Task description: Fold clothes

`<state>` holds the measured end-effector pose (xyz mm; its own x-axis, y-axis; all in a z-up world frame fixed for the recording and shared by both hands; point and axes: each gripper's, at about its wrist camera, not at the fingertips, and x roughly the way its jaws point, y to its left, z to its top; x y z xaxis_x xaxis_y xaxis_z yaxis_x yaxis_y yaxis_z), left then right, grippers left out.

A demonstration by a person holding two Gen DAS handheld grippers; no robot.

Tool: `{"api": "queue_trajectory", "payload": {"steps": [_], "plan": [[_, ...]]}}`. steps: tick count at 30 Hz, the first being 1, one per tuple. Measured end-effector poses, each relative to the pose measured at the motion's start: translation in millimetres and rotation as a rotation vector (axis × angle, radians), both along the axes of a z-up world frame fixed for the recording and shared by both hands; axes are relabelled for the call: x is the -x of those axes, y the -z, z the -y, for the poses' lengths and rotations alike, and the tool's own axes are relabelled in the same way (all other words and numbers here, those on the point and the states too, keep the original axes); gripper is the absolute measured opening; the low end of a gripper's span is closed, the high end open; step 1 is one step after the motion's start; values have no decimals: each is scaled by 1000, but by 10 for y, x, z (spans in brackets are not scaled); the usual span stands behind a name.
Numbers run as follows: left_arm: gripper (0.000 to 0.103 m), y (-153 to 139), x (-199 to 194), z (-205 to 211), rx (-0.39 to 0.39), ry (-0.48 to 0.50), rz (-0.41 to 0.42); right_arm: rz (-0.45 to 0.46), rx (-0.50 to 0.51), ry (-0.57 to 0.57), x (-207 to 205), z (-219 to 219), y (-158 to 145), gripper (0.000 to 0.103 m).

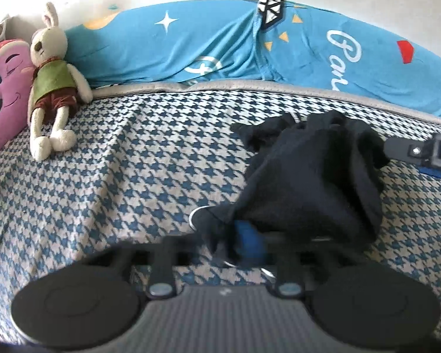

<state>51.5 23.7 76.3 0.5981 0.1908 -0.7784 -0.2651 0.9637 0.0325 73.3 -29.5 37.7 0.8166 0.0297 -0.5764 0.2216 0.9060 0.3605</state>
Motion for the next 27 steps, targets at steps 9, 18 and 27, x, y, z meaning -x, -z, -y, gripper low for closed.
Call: {"api": "queue_trajectory", "payload": {"steps": [9,18,27], "plan": [[103,-54,52,-84,-14,-30,50,-3,-117,-34,-111,-69,65,68],[103,41,34,-166,30,-51,4,-50,-34,-33,-241,-254,197,35],[103,132,1,-255,105,-72,-27,-15,97,126,-14,13,90,8]]}}
